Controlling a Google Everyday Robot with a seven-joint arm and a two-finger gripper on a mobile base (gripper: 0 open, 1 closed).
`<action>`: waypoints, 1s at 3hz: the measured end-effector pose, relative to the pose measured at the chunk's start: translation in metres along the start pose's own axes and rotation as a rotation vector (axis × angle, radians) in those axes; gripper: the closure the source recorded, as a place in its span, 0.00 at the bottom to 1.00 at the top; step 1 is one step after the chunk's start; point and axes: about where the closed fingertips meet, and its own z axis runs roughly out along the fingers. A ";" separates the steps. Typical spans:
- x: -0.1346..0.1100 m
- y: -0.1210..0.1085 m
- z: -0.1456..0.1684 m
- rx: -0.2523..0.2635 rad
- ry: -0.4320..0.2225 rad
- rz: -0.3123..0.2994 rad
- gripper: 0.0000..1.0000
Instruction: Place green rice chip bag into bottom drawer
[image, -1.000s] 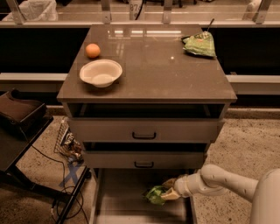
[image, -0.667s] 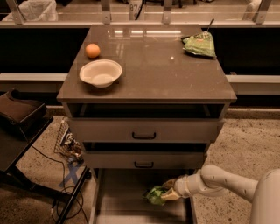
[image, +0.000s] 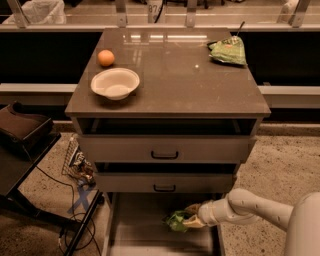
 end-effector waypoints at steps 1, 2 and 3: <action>-0.001 0.001 0.002 -0.004 -0.002 0.000 0.17; -0.001 0.003 0.004 -0.008 -0.003 0.000 0.00; -0.001 0.003 0.004 -0.008 -0.003 0.000 0.00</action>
Offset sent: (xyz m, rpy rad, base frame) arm -0.0007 0.0017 -0.0007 0.0018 0.0018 0.0022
